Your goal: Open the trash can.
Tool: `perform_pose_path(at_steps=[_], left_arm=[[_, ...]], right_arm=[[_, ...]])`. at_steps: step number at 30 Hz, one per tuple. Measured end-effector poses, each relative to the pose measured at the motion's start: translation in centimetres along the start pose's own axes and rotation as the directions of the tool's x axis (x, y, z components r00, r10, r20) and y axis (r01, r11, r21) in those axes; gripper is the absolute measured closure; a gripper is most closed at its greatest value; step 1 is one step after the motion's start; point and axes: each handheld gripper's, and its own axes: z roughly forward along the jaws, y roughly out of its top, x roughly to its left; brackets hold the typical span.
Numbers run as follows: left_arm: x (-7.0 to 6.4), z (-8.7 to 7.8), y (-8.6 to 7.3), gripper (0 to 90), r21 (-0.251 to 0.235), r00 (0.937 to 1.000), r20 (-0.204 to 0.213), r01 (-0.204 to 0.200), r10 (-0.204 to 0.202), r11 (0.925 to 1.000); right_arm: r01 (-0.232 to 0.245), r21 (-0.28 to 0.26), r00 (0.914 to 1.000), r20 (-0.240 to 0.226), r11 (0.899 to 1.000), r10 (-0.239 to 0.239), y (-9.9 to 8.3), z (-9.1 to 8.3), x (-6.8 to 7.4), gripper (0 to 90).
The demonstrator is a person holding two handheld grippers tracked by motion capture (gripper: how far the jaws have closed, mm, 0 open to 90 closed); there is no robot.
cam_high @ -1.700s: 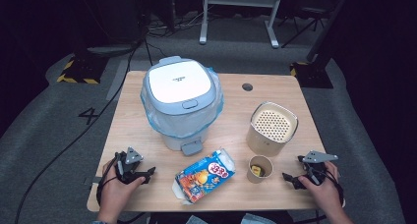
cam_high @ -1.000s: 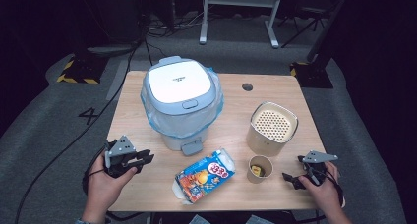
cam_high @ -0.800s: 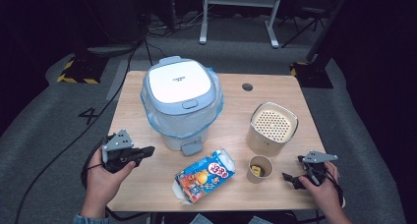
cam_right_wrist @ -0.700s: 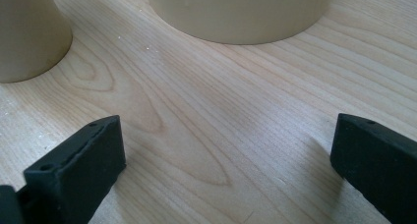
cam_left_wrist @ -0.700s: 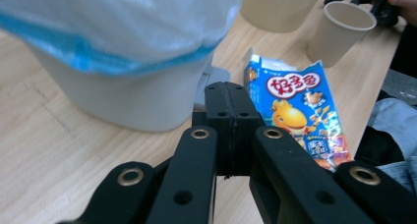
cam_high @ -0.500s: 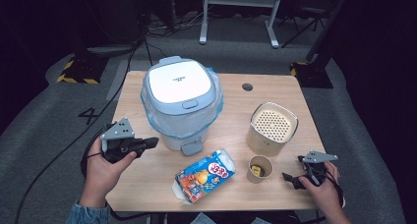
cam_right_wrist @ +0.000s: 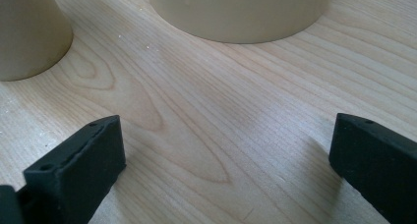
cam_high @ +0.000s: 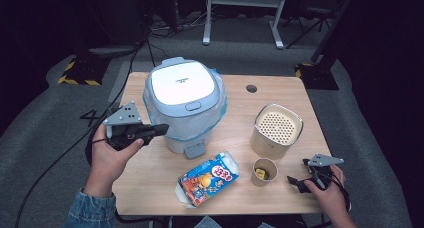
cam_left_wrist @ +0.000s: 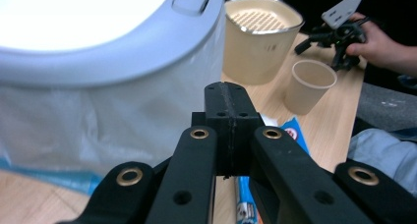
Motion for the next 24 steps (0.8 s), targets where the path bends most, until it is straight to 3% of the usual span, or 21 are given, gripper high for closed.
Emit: perform_pose_path(at_steps=[10, 18, 24], left_arm=[[0.3, 0.8, 2.9, 90.0, -0.039, 0.9994, 0.027, -0.023, 0.024, 0.999], [0.7, 2.4, 5.0, 90.0, -0.079, 0.9996, 0.023, -0.014, 0.015, 0.9968], [1.2, 3.9, 5.5, 90.0, -0.093, 0.9998, 0.021, 0.003, -0.001, 0.9957]], right_arm=[[0.0, 0.0, 1.0, 0.0, 1.0, 0.0, 0.0, 0.0, 0.0, 0.7], [-0.001, 0.0, 1.0, 0.001, 1.0, 0.001, 0.0, 0.0, 0.0, 0.7], [-0.001, 0.0, 1.0, 0.001, 1.0, 0.001, 0.0, 0.0, 0.0, 0.7]])
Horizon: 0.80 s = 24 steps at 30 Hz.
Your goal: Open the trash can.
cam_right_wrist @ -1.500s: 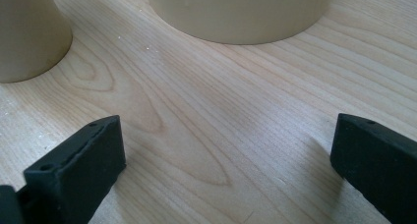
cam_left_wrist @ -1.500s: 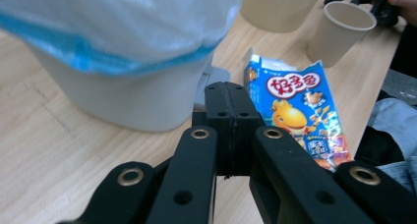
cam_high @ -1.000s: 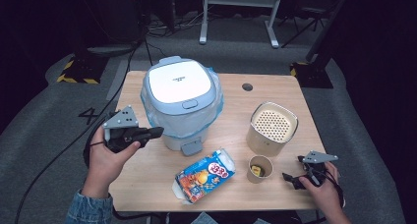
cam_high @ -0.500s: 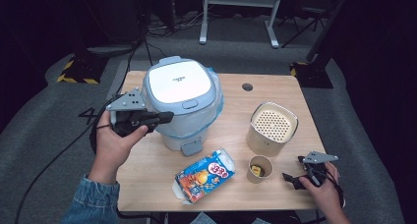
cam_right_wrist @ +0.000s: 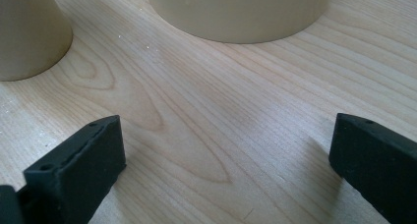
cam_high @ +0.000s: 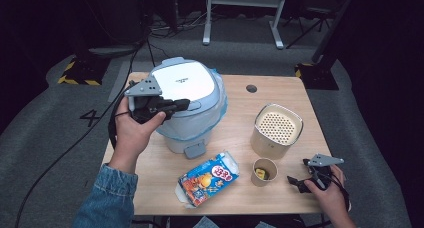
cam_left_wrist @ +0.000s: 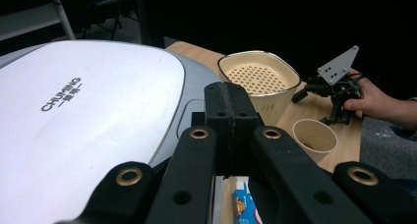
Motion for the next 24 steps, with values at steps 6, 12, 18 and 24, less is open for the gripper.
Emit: perform_pose_path(at_steps=[6, 12, 18, 24], left_arm=[[0.3, 1.6, -0.1, 90.0, 0.026, 0.9999, -0.012, 0.005, -0.005, 0.9997], [0.5, 2.3, -0.3, 90.0, 0.053, 0.9993, -0.035, 0.016, -0.014, 0.9985], [0.5, 2.5, -0.3, 90.0, 0.052, 0.9995, -0.023, 0.023, -0.022, 0.9984], [0.5, 2.6, -0.3, 90.0, 0.06, 0.9996, -0.019, 0.02, -0.019, 0.998]], right_arm=[[0.0, 0.0, 1.0, 0.0, 1.0, 0.0, 0.0, 0.0, 0.0, 0.7], [0.0, 0.0, 1.0, 0.0, 1.0, 0.0, 0.0, 0.0, 0.0, 0.7], [0.0, 0.0, 1.0, 0.0, 1.0, 0.0, 0.0, 0.0, 0.0, 0.7], [0.0, 0.0, 1.0, 0.0, 1.0, 0.0, 0.0, 0.0, 0.0, 0.7]])
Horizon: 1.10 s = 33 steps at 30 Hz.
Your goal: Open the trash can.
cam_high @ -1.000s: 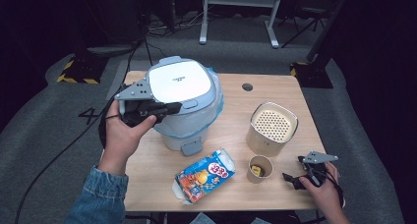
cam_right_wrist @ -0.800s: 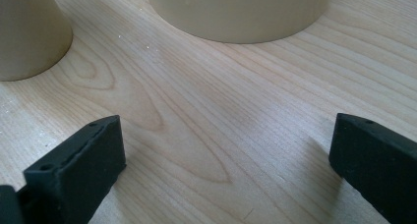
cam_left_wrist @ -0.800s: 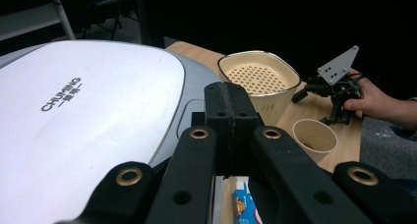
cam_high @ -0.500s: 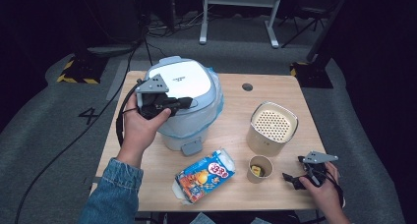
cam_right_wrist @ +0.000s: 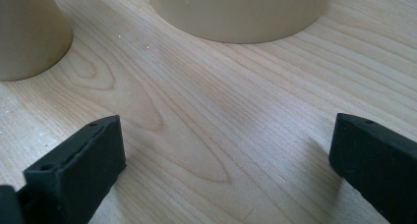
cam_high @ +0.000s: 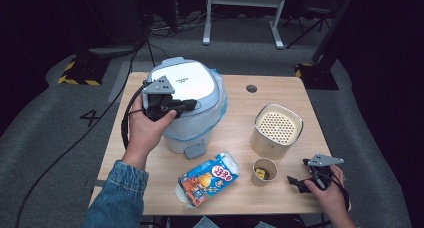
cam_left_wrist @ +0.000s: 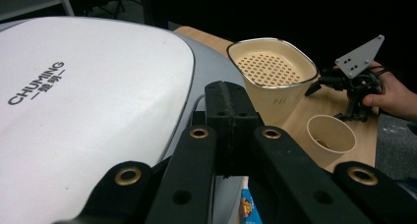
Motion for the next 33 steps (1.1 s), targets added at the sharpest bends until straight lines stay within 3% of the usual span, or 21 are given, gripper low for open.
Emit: perform_pose_path(at_steps=[8, 19, 20, 22, 25, 26, 27, 30, 33], left_arm=[[-0.3, 0.1, 0.2, 90.0, 0.032, 0.9997, -0.019, -0.018, 0.018, 0.9993], [-0.5, 0.0, 0.3, 90.0, 0.025, 0.9993, -0.029, -0.023, 0.024, 0.9994], [-0.5, 0.0, 0.3, 86.4, 0.028, 0.9993, -0.027, -0.024, 0.025, 0.9993], [-0.7, -0.1, 0.4, 70.6, 0.018, 0.9994, -0.026, -0.023, 0.023, 0.9996], [-1.2, -0.2, 0.2, 58.7, 0.003, 0.9999, 0.011, -0.008, 0.008, 1.0], [-1.5, -0.4, 0.2, 58.7, -0.007, 0.9997, 0.014, -0.019, 0.019, 0.9998], [-1.9, -0.5, 0.2, 51.7, -0.007, 0.9997, 0.012, -0.022, 0.022, 0.9997], [-2.9, -0.9, -0.1, 47.0, -0.008, 0.9987, 0.011, -0.049, 0.049, 0.9988], [-3.6, -1.1, -0.5, 45.3, -0.003, 0.9985, 0.021, -0.05, 0.05, 0.9987]], right_arm=[[0.0, 0.0, 1.0, 0.0, 1.0, 0.0, 0.0, 0.0, 0.0, 0.7], [0.0, 0.0, 1.0, 0.0, 1.0, 0.0, 0.0, 0.0, 0.0, 0.7], [0.0, 0.0, 1.0, 0.0, 1.0, 0.0, 0.0, 0.0, 0.0, 0.7], [0.0, 0.0, 1.0, 0.0, 1.0, 0.0, 0.0, 0.0, 0.0, 0.7], [0.0, 0.0, 1.0, 0.0, 1.0, 0.0, 0.0, 0.0, 0.0, 0.7], [0.0, 0.0, 1.0, 0.0, 1.0, 0.0, 0.0, 0.0, 0.0, 0.7], [0.0, 0.0, 1.0, 0.0, 1.0, 0.0, 0.0, 0.0, 0.0, 0.7], [0.0, 0.0, 1.0, 0.0, 1.0, 0.0, 0.0, 0.0, 0.0, 0.7], [0.0, 0.0, 1.0, 0.0, 1.0, 0.0, 0.0, 0.0, 0.0, 0.7]])
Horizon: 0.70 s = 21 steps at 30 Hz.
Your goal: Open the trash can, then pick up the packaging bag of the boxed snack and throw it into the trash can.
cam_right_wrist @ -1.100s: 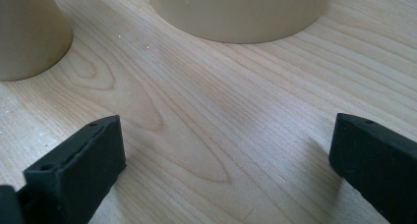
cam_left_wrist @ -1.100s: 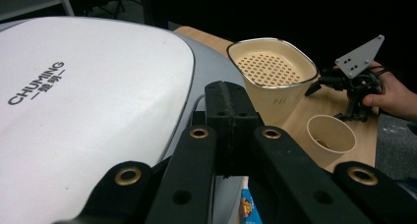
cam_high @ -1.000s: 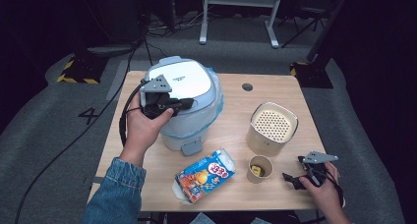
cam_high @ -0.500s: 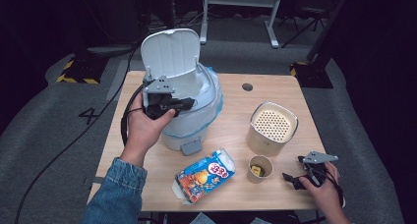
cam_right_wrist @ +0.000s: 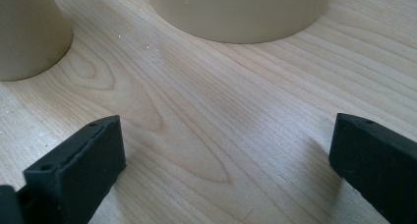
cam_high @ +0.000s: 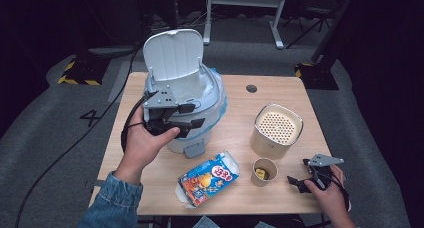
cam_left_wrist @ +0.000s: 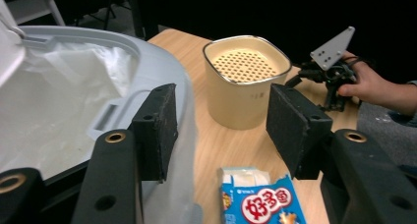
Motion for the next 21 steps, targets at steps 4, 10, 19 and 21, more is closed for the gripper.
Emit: perform_pose_path(at_steps=[4, 10, 19, 21], left_arm=[[-0.7, 0.2, -0.8, 41.1, 0.015, 0.9997, -0.023, -0.006, 0.006, 0.9999], [-2.3, 0.8, -2.5, 36.9, 0.024, 0.9998, 0.019, 0.002, -0.003, 0.9997], [-3.2, 3.5, -6.5, 35.3, 0.079, 0.9997, 0.002, 0.024, -0.024, 0.9966], [-3.1, 4.2, -7.5, 34.1, 0.087, 0.999, -0.002, 0.046, -0.046, 0.9952]], right_arm=[[0.0, 0.0, 1.0, 0.0, 1.0, 0.0, 0.0, 0.0, 0.0, 0.7], [0.0, 0.0, 1.0, 0.0, 1.0, 0.0, 0.0, 0.0, 0.0, 0.7], [0.0, 0.0, 1.0, 0.0, 1.0, 0.0, 0.0, 0.0, 0.0, 0.7], [0.0, 0.0, 1.0, 0.0, 1.0, 0.0, 0.0, 0.0, 0.0, 0.7]])
